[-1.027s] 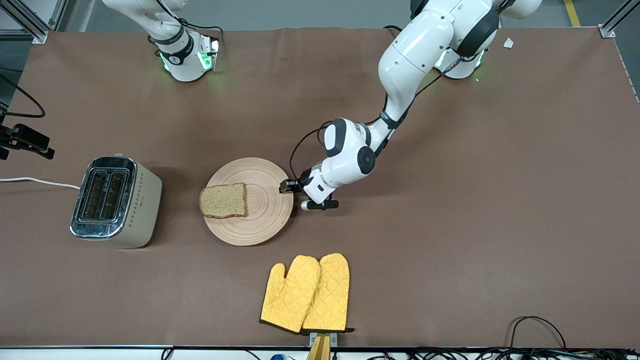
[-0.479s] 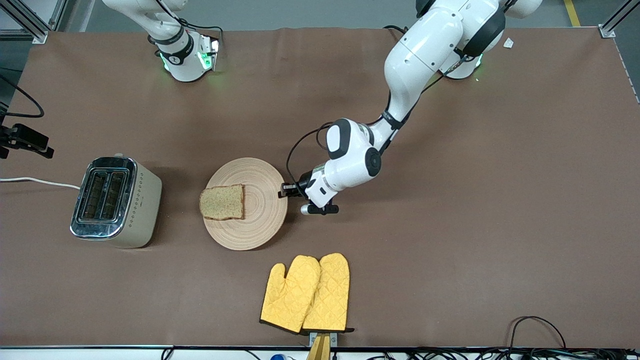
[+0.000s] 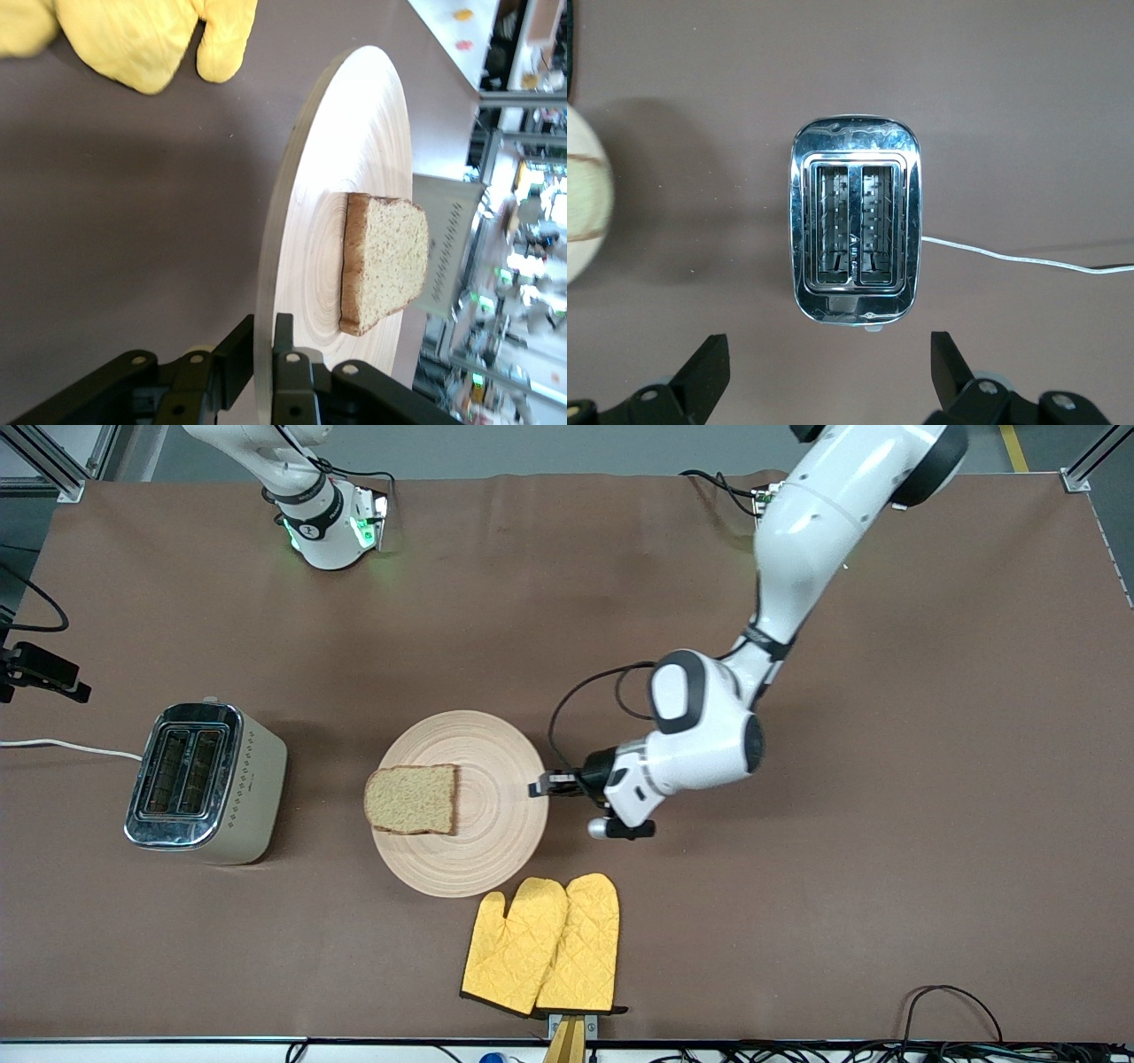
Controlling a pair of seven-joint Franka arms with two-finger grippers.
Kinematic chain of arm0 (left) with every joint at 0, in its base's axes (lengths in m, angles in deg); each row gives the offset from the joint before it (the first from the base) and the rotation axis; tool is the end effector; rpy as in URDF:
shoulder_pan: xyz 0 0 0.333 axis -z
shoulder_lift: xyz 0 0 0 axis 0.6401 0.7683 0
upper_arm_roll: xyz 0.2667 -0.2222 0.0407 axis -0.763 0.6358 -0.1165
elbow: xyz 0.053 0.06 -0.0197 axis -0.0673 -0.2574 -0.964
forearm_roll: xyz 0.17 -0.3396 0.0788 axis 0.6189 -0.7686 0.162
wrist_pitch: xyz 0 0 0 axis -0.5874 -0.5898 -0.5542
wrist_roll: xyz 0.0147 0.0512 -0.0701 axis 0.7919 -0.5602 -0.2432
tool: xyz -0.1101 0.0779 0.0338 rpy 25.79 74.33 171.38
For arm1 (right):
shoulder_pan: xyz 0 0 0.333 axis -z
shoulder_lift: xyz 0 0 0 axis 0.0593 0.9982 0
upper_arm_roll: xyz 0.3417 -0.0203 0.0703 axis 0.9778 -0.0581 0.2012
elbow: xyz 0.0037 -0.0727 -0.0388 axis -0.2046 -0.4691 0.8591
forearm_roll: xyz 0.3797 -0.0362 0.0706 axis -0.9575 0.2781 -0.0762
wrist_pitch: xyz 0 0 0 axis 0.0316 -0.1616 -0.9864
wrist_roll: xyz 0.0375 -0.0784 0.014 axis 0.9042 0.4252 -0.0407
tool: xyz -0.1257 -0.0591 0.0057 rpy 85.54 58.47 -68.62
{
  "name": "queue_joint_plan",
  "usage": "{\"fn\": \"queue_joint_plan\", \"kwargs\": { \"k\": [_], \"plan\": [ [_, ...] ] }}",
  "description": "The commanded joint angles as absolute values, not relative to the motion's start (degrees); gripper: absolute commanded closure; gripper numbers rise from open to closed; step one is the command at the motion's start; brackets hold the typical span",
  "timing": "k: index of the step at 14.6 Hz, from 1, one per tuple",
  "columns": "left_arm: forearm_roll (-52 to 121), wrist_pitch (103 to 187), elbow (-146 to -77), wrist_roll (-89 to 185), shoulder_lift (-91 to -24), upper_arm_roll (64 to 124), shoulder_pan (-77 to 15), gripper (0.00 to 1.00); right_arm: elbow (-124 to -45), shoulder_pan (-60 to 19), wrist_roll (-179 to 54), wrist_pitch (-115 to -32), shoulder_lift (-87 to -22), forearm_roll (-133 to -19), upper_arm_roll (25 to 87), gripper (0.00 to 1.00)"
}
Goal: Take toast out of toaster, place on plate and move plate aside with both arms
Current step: 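Slide the plate with the left gripper away from the toaster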
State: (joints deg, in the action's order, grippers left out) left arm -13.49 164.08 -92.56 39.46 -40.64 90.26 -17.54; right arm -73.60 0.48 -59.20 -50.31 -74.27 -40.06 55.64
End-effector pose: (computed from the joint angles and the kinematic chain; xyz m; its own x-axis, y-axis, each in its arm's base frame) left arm 0.6403 -0.4521 0.3052 0.9927 0.0357 -0.1154 0.1136 -0.6012 0.7909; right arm 0.5699 -0.0908 0.6039 0.9998 -0.0179 0.0004 -0.0179 -0.9998 -0.0129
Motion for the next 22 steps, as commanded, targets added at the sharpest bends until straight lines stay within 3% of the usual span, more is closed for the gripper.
{"fn": "queue_joint_plan", "kwargs": {
  "k": [1,4,9,16,22],
  "plan": [
    [-14.08,156.30,-102.49,31.98,-49.19,91.62,-25.28,0.98,-73.92,0.91,-58.69,-49.87,-74.88,-40.94,56.37,0.00],
    [-14.08,145.41,-106.73,24.17,-51.58,91.62,-34.67,0.98,-73.92,-0.14,-59.30,-49.78,-74.88,-40.94,56.46,0.00],
    [-10.85,130.71,-106.21,13.97,-47.81,91.53,-52.69,0.98,-73.75,-1.20,-59.30,-49.87,-74.88,-40.76,56.46,0.00],
    [-1.78,129.99,-104.27,-2.30,-39.91,91.36,-67.91,0.97,-73.92,-1.20,-59.30,-49.08,-75.14,-40.76,56.46,0.00],
    [1.91,129.99,-101.81,-8.20,-33.92,91.00,-73.90,0.96,-73.84,-1.38,-59.30,-48.99,-75.14,-40.67,56.46,0.00]
  ]
}}
